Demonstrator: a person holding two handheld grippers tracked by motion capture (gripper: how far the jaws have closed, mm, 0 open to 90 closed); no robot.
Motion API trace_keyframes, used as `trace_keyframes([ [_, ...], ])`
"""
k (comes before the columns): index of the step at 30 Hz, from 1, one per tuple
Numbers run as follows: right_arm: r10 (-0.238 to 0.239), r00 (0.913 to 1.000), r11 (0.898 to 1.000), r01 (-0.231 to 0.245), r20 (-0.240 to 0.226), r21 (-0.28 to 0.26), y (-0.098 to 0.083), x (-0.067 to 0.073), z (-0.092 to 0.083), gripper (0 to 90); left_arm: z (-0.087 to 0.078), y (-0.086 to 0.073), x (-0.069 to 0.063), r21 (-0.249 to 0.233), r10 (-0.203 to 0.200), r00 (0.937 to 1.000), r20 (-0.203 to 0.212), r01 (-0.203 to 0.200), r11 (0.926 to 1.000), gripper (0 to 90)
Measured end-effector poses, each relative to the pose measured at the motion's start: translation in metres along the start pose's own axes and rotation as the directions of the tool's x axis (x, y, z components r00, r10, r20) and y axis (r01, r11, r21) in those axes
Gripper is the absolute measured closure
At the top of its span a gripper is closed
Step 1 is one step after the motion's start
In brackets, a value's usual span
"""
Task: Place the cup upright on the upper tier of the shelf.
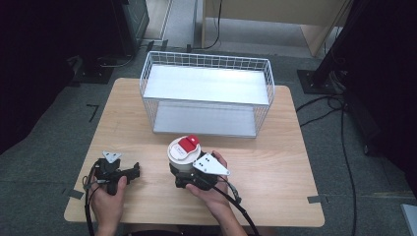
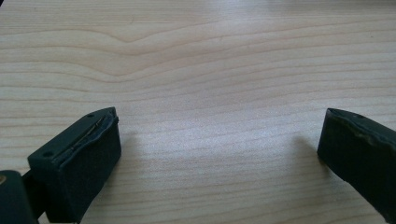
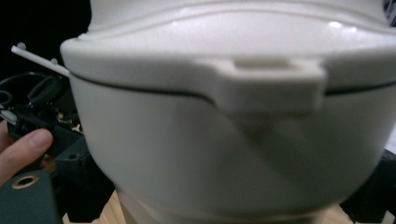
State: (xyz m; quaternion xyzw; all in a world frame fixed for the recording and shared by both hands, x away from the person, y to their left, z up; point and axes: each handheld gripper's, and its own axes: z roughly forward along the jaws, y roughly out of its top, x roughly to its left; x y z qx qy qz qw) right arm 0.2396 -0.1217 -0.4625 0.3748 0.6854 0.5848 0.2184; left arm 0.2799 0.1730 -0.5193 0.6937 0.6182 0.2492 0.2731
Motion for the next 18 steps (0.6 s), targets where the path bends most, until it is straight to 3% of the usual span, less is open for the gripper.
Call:
trace_keyframes([
  [18, -0.024, 0.9997, 0.995, 0.024, 0.008, -0.097, 0.031, -0.005, -0.003, 11.3, 0.0, 0.0, 0.0, 0.004, 0.01, 1.0, 0.002, -0.01, 0.9999, 0.0],
])
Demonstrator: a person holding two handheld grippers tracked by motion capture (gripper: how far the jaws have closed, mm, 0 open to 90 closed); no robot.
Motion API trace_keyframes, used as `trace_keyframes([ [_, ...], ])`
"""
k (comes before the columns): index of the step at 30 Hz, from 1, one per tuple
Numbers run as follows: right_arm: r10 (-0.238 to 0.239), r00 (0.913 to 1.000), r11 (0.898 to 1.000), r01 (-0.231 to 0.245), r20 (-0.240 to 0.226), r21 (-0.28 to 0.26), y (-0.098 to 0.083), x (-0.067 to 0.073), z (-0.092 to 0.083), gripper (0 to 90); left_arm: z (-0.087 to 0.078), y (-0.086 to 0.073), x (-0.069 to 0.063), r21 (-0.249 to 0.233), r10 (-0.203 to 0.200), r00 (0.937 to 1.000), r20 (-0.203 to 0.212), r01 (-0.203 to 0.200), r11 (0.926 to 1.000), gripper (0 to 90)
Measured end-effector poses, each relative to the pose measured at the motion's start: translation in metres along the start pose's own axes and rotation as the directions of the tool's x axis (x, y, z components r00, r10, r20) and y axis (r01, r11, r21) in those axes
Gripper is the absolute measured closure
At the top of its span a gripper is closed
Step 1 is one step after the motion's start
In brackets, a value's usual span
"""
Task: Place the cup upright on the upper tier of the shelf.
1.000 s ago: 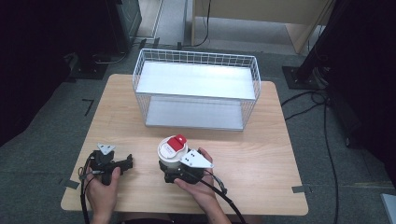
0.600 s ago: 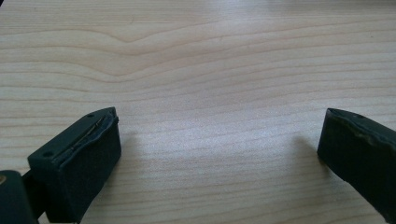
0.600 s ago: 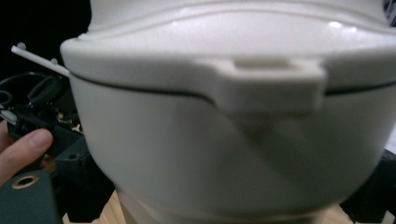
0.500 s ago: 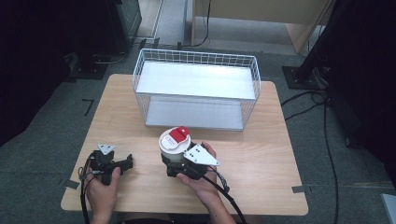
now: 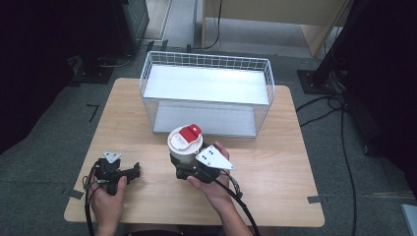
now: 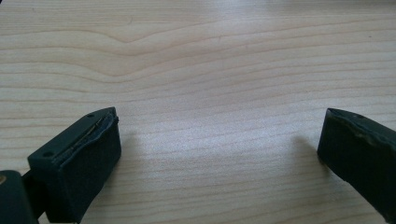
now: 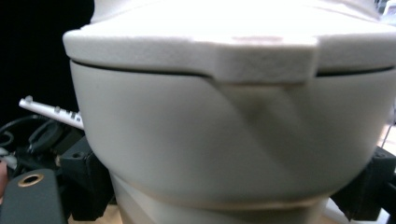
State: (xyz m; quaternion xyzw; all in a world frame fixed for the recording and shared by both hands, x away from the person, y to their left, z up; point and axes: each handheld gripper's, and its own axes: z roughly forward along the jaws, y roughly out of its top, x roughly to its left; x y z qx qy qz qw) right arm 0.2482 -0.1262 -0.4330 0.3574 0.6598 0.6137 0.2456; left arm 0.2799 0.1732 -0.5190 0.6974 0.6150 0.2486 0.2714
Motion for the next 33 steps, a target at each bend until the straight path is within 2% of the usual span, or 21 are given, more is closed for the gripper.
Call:
trace_keyframes([
  [14, -0.042, 0.998, 0.996, 0.046, 0.047, -0.081, 0.039, -0.012, -0.004, 11.4, 0.0, 0.0, 0.0, 0.001, 0.0, 1.0, 0.0, 0.0, 1.0, 0.0],
  [25, -0.088, 0.9914, 0.987, 0.1, 0.098, -0.129, 0.076, -0.026, -0.004, 11.4, 0.0, 0.0, 0.0, 0.001, 0.001, 1.0, 0.0, -0.001, 1.0, 0.0],
  [33, -0.102, 0.9848, 0.98, 0.124, 0.141, -0.158, 0.098, -0.036, -0.003, 11.4, 0.0, 0.0, 0.0, 0.0, 0.001, 1.0, 0.0, -0.001, 1.0, 0.0],
])
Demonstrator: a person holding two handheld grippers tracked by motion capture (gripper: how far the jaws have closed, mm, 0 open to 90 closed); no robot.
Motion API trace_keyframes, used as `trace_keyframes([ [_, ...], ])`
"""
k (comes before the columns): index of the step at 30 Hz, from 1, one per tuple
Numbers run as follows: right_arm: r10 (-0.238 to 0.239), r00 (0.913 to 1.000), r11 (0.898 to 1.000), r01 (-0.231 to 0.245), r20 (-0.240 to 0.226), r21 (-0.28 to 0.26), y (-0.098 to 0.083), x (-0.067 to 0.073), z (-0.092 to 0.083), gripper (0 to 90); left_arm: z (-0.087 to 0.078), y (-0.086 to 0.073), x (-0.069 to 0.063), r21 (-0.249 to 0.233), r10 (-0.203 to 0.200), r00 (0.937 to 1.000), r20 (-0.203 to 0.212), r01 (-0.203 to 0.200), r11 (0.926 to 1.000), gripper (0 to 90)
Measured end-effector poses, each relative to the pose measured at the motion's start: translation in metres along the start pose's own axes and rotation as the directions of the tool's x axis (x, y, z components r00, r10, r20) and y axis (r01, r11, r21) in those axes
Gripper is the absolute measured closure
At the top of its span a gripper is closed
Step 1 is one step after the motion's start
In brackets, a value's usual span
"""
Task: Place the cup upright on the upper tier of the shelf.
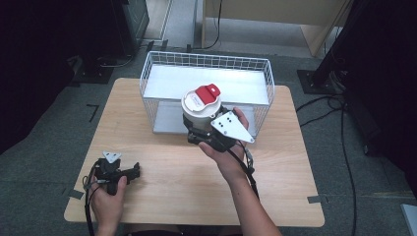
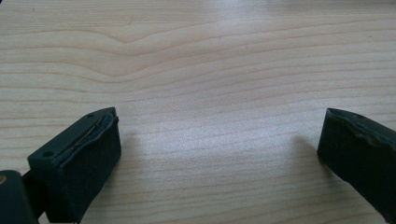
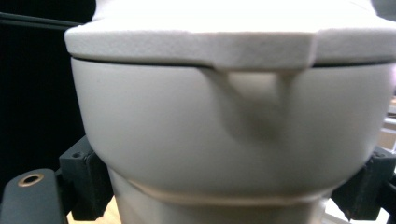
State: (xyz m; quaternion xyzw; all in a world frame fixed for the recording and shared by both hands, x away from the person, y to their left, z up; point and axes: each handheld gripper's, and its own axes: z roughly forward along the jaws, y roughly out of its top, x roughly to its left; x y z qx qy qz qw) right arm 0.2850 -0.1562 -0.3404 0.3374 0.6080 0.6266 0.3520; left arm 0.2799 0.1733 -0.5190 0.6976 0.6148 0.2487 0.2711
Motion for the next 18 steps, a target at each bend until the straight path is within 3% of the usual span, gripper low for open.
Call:
trace_keyframes([
  [18, -0.025, 0.9927, 0.999, 0.03, 0.118, -0.036, 0.025, -0.032, 0.025, 11.5, 0.0, 0.0, 0.0, 0.0, -0.002, 1.0, 0.0, 0.002, 1.0, 0.0],
])
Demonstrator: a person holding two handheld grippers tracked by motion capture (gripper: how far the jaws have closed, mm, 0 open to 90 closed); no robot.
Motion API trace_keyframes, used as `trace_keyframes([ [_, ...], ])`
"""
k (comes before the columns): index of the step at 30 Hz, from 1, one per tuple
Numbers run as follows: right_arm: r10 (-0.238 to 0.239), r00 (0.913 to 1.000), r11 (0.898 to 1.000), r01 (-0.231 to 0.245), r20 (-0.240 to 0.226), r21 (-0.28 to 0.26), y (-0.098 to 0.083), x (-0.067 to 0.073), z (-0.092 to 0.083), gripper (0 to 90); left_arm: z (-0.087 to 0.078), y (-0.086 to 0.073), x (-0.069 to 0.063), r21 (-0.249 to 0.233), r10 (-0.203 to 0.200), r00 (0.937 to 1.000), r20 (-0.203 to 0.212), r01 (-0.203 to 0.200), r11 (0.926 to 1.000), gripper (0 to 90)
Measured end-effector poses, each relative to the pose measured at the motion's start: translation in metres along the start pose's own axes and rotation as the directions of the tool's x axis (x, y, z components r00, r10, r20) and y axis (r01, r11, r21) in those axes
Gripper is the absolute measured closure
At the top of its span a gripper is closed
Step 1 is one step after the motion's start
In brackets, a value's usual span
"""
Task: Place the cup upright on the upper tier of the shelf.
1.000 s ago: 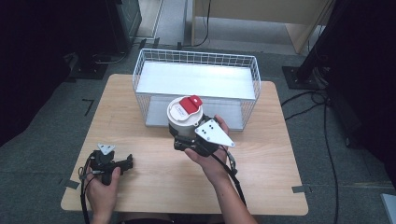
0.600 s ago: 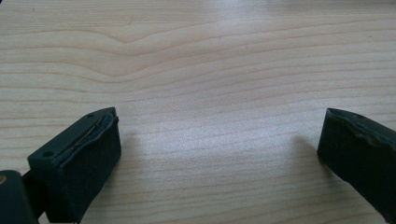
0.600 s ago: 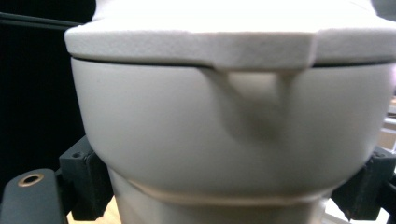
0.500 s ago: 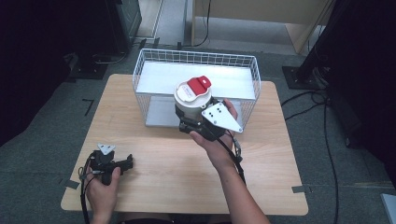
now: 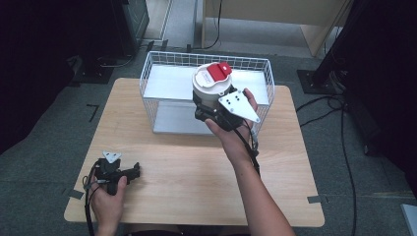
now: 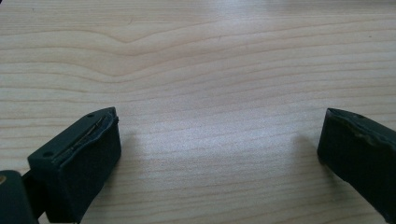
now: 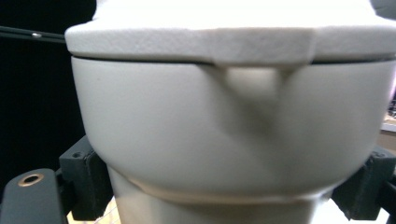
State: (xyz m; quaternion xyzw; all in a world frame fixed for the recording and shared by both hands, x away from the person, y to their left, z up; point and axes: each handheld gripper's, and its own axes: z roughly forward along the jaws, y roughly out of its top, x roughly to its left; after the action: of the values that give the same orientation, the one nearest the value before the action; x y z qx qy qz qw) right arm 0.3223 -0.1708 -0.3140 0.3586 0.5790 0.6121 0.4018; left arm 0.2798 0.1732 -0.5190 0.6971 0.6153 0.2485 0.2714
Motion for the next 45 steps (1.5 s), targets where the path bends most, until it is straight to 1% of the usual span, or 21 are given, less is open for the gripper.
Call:
trace_keyframes([
  [2, 0.0, 0.9999, 1.0, 0.0, 0.013, 0.0, 0.001, -0.004, 0.004, 11.4, 0.0, 0.0, 0.0, 0.0, 0.0, 1.0, 0.0, 0.0, 1.0, 0.0],
  [5, -0.016, 0.9995, 1.0, 0.016, 0.025, 0.003, 0.003, -0.011, 0.012, 11.4, 0.0, 0.0, 0.0, 0.0, 0.0, 1.0, 0.0, 0.0, 1.0, 0.0],
  [9, -0.019, 0.9987, 1.0, 0.018, 0.048, 0.014, 0.003, -0.02, 0.023, 11.4, 0.0, 0.0, 0.0, 0.001, 0.0, 1.0, 0.001, 0.0, 1.0, 0.0],
  [10, -0.008, 0.9985, 1.0, 0.007, 0.055, 0.024, 0.003, -0.022, 0.026, 11.4, 0.0, 0.0, 0.0, 0.001, 0.0, 1.0, 0.0, 0.0, 1.0, 0.0],
  [12, -0.008, 0.9979, 1.0, 0.006, 0.065, 0.026, 0.002, -0.027, 0.031, 11.4, 0.0, 0.0, 0.0, 0.001, 0.001, 1.0, 0.0, -0.001, 1.0, 0.0],
  [14, 0.004, 0.9969, 0.999, -0.007, 0.078, 0.034, 0.0, -0.032, 0.037, 11.4, 0.0, 0.0, 0.0, 0.0, 0.0, 1.0, 0.0, 0.0, 1.0, 0.0],
  [20, 0.017, 0.9931, 0.999, -0.022, 0.116, 0.041, -0.001, -0.046, 0.053, 11.4, 0.0, 0.0, 0.0, 0.0, 0.003, 1.0, 0.004, -0.003, 1.0, 0.0],
  [23, 0.012, 0.9916, 0.999, -0.018, 0.129, 0.051, 0.0, -0.052, 0.062, 11.4, 0.0, 0.0, 0.0, 0.001, 0.005, 1.0, 0.004, -0.005, 1.0, 0.0],
  [27, 0.024, 0.9887, 0.998, -0.034, 0.148, 0.061, 0.0, -0.059, 0.072, 11.4, 0.0, 0.0, 0.0, 0.0, 0.003, 1.0, 0.005, -0.003, 1.0, 0.0],
  [28, 0.029, 0.9879, 0.998, -0.038, 0.152, 0.057, -0.001, -0.061, 0.075, 11.4, 0.0, 0.0, 0.0, -0.001, 0.004, 1.0, 0.005, -0.004, 1.0, 0.0],
  [32, 0.027, 0.9844, 0.997, -0.039, 0.174, 0.065, -0.003, -0.065, 0.081, 11.4, 0.0, 0.0, 0.0, -0.001, 0.004, 1.0, 0.005, -0.004, 1.0, 0.0],
  [34, 0.016, 0.9834, 0.996, -0.03, 0.181, 0.079, -0.005, -0.067, 0.083, 11.4, 0.0, 0.0, 0.0, -0.001, 0.004, 1.0, 0.004, -0.004, 1.0, 0.0],
  [36, 0.014, 0.9819, 0.996, -0.031, 0.189, 0.089, -0.007, -0.068, 0.085, 11.4, 0.0, 0.0, 0.0, -0.001, 0.003, 1.0, 0.006, -0.003, 1.0, 0.0],
  [43, 0.041, 0.9824, 0.994, -0.058, 0.182, 0.089, -0.012, -0.07, 0.084, 11.3, 0.0, 0.0, 0.0, -0.001, 0.005, 1.0, 0.008, -0.005, 1.0, 0.0],
  [45, 0.04, 0.9831, 0.994, -0.057, 0.179, 0.089, -0.012, -0.071, 0.083, 11.4, 0.0, 0.0, -0.001, -0.002, 0.005, 1.0, 0.008, -0.005, 1.0, 0.0],
])
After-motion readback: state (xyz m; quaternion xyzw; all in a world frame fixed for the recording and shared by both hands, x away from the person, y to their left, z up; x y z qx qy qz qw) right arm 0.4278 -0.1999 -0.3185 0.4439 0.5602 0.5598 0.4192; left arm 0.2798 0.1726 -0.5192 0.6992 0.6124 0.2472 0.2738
